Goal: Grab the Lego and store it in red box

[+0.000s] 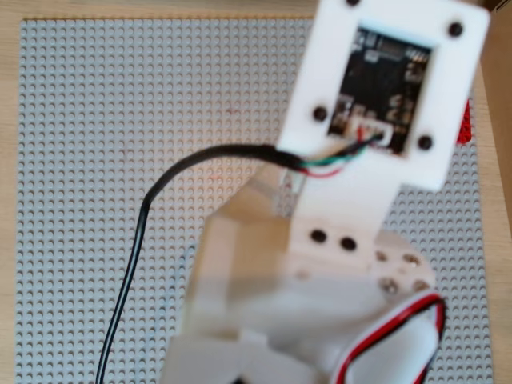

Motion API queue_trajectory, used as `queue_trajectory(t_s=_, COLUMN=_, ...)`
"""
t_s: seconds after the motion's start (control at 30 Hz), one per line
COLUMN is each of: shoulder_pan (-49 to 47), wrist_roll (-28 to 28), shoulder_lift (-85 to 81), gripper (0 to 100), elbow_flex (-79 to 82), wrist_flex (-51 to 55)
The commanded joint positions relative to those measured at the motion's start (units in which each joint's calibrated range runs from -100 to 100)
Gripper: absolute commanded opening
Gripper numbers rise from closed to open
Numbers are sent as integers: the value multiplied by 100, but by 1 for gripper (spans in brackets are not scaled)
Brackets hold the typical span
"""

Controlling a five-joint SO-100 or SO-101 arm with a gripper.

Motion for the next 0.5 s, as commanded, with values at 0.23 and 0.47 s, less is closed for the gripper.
queue_trajectory(t_s=0.23, shoulder_pan=-263, wrist_roll=10, shoulder_lift=-2969, gripper=1, elbow_flex=1628, wrist_flex=15)
queue_trajectory(t_s=0.47, shoulder_pan=-255, wrist_roll=36, shoulder_lift=-4122, gripper=1, elbow_flex=2100, wrist_flex=7)
